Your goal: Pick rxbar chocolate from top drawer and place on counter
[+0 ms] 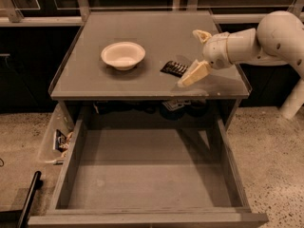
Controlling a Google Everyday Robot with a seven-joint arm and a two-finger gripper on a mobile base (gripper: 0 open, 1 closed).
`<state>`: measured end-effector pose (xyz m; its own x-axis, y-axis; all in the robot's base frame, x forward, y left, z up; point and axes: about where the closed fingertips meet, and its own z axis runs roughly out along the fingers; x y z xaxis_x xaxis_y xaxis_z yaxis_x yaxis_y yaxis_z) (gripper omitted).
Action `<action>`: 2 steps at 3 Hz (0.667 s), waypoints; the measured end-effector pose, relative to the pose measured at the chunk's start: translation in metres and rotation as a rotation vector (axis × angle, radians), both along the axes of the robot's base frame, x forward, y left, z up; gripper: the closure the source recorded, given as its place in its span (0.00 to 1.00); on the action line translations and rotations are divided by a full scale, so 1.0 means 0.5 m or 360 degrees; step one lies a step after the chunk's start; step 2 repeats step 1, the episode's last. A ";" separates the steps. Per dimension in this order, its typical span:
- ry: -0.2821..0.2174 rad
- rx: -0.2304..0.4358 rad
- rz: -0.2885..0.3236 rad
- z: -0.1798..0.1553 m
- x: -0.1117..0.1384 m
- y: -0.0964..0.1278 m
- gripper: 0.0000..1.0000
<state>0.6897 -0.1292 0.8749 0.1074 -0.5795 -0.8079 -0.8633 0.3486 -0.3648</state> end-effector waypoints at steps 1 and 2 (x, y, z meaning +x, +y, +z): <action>0.0000 0.0000 0.0000 0.000 0.000 0.000 0.00; 0.0000 0.0000 0.0000 0.000 0.000 0.000 0.00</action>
Offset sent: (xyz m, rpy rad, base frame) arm 0.0000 0.0000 0.0000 0.0000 0.0000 0.0000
